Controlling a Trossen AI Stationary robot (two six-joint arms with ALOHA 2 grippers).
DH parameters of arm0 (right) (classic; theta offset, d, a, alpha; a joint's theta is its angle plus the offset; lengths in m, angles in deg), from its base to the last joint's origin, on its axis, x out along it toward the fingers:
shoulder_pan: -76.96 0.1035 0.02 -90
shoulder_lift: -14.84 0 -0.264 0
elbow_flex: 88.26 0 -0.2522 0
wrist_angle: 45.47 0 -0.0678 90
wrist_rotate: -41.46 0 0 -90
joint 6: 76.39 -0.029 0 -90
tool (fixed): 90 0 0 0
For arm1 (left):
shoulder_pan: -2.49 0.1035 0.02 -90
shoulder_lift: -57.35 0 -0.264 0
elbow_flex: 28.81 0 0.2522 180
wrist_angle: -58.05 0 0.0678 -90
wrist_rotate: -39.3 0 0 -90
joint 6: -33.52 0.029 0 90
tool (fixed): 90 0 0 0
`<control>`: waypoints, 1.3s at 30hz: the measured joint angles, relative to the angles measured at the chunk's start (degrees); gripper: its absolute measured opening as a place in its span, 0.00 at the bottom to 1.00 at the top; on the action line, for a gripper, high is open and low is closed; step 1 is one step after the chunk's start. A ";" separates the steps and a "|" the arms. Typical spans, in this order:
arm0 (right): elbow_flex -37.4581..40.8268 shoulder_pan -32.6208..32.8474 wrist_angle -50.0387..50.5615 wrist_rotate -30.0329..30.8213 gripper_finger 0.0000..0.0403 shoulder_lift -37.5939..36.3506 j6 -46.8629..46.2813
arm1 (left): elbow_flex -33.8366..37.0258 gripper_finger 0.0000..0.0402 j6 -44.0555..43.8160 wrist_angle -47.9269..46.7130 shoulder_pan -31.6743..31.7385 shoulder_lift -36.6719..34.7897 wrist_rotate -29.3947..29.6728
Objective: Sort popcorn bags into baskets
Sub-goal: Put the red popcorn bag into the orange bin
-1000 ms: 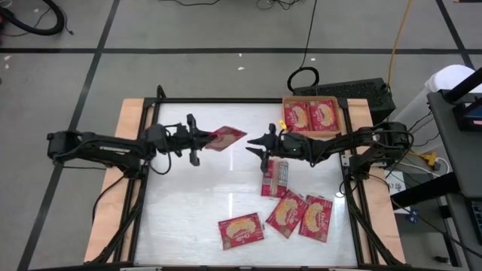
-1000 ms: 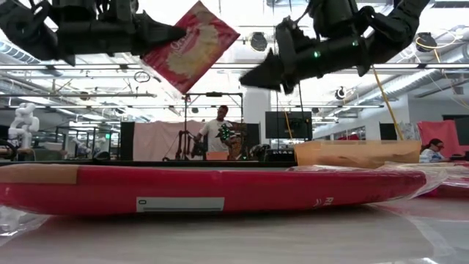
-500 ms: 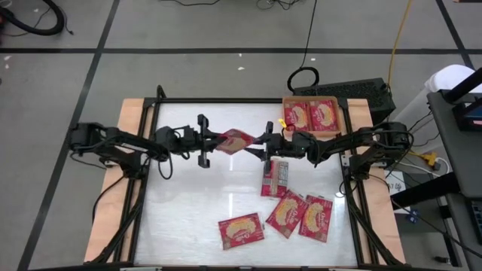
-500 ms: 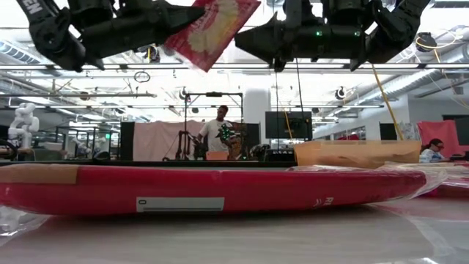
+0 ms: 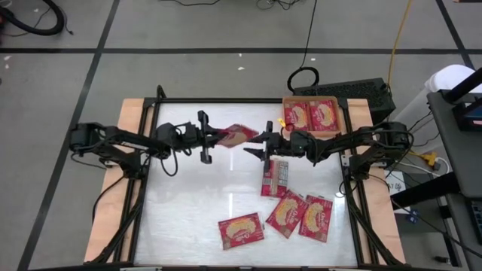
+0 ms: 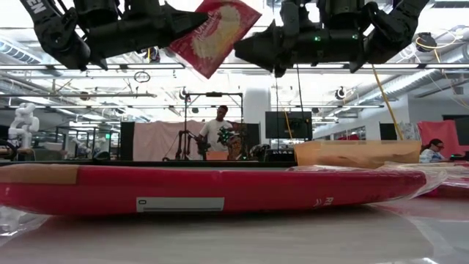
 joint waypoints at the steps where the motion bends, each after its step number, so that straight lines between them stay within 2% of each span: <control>1: 0.00 0.01 0.08 -0.86 0.37 0.01 0.00 | 0.00 0.07 -0.02 0.14 0.38 -0.04 0.13; 5: -0.02 0.04 -1.05 -1.11 0.45 0.01 -0.22 | 0.00 0.06 -0.98 -0.10 1.37 -0.01 0.17; 9: 0.00 0.02 -4.30 2.50 0.49 0.01 -1.00 | 0.00 0.06 -1.95 0.52 1.31 -0.05 -0.42; 14: 0.11 0.04 -8.01 3.38 0.46 0.05 0.10 | -0.01 0.07 -2.01 1.06 0.42 -0.14 -1.15; 20: 0.11 0.02 -5.66 3.81 0.41 0.05 -1.60 | -0.02 0.07 -1.77 0.61 0.04 -0.10 -1.23; 26: 0.07 0.04 -3.79 3.92 0.47 0.01 -2.53 | 0.04 0.07 -1.75 0.92 0.04 -0.01 -1.43; 31: 0.02 -0.66 -2.45 6.73 0.52 0.01 -1.02 | 0.04 0.08 -1.50 1.02 -0.01 -0.10 -1.76; 34: 0.02 -1.44 -0.68 6.45 0.53 0.01 -1.48 | 0.04 0.08 -0.80 1.50 0.25 -0.92 -1.67; 39: 0.02 -1.38 -4.56 3.74 0.51 0.01 -1.11 | 0.04 0.08 -0.97 -0.08 1.01 -0.69 -1.64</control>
